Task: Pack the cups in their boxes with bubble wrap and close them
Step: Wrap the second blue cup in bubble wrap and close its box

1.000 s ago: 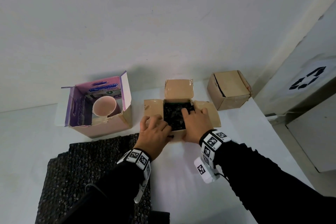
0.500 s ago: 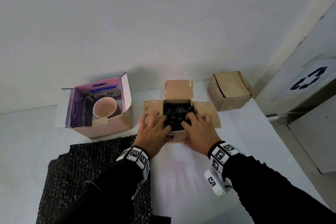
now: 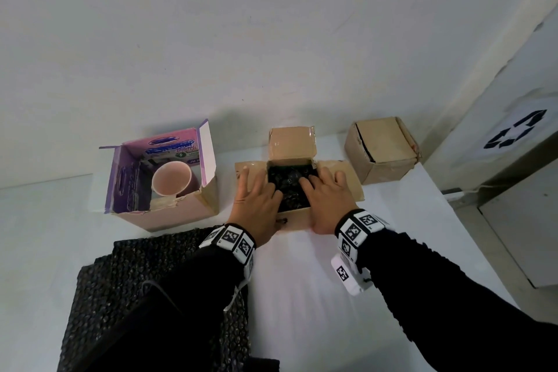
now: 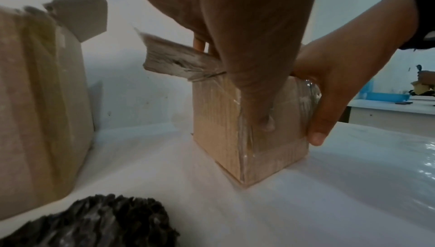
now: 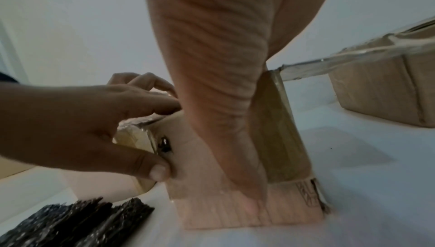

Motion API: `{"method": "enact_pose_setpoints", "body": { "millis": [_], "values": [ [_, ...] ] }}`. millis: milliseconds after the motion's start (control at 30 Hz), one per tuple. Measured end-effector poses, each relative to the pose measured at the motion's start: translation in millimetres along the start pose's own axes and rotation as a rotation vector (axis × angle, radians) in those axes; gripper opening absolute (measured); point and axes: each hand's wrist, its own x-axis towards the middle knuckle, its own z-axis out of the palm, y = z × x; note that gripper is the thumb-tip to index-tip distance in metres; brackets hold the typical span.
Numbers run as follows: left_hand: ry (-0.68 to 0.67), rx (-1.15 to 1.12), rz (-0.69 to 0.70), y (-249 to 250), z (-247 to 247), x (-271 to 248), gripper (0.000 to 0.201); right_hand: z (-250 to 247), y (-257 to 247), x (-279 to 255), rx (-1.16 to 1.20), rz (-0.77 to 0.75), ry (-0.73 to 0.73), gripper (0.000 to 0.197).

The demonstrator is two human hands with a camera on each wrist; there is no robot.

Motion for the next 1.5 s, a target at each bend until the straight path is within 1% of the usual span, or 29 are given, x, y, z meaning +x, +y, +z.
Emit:
{"method": "enact_pose_setpoints", "body": {
  "millis": [67,133,267,367,433,533,600,667,733,767,800,867,900,933,967,1000,1067,1133,1200,1267,1367,1433,1500],
  "values": [
    [-0.046,0.031,0.007,2,-4,4,0.062,1,0,-1,-0.009,-0.011,0.013,0.078],
    [-0.062,0.031,0.023,5,-6,10,0.066,0,0,-2,-0.022,-0.023,0.02,0.072],
    [-0.041,-0.011,0.034,4,-5,23,0.069,2,3,0,-0.014,-0.038,0.023,0.064],
    [-0.001,-0.037,0.072,-1,2,22,0.07,6,7,-2,0.0,-0.07,0.052,0.072],
    [0.046,-0.054,0.119,-6,10,16,0.071,10,9,-9,0.056,-0.066,0.111,0.079],
    [0.178,-0.159,0.153,-13,25,2,0.075,15,8,-26,0.167,-0.061,0.211,0.088],
    [0.291,-0.259,0.087,-16,30,-10,0.07,17,8,-39,0.282,-0.031,0.25,0.085],
    [0.354,-0.37,-0.048,-16,29,-21,0.065,15,10,-48,0.396,0.089,0.323,0.074],
    [0.366,-0.501,-0.23,-14,30,-29,0.064,16,14,-50,0.482,0.285,0.397,0.061],
    [0.358,-0.572,-0.328,-12,31,-32,0.068,17,16,-50,0.532,0.399,0.409,0.059],
    [0.348,-0.652,-0.409,-10,32,-34,0.075,20,19,-49,0.604,0.508,0.397,0.061],
    [0.331,-0.928,-0.525,-4,27,-37,0.089,22,24,-47,0.876,0.666,0.337,0.072],
    [0.319,-1.099,-0.565,-2,23,-37,0.09,22,27,-46,1.057,0.713,0.313,0.076],
    [0.307,-1.233,-0.593,0,19,-37,0.086,20,29,-46,1.217,0.745,0.298,0.077],
    [0.321,-1.292,-0.607,1,14,-36,0.08,18,31,-46,1.311,0.768,0.308,0.073],
    [0.365,-1.303,-0.618,1,10,-34,0.073,15,33,-46,1.346,0.788,0.347,0.066],
    [0.435,-1.277,-0.588,3,5,-30,0.063,8,34,-48,1.369,0.798,0.462,0.052],
    [0.442,-1.234,-0.498,8,0,-29,0.055,-2,31,-52,1.378,0.711,0.552,0.037],
    [0.431,-1.214,-0.412,12,2,-29,0.052,-9,25,-56,1.332,0.599,0.595,0.026],
    [0.409,-1.153,-0.304,17,9,-29,0.05,-10,18,-60,1.286,0.523,0.625,0.021],
    [0.349,-0.869,-0.149,23,20,-30,0.055,-5,10,-63,1.261,0.47,0.68,0.02],
    [0.338,-0.687,-0.098,25,21,-31,0.063,-2,9,-62,1.249,0.416,0.707,0.019],
    [0.343,-0.583,-0.061,25,19,-33,0.068,0,8,-59,1.195,0.303,0.689,0.018]
  ]
}}
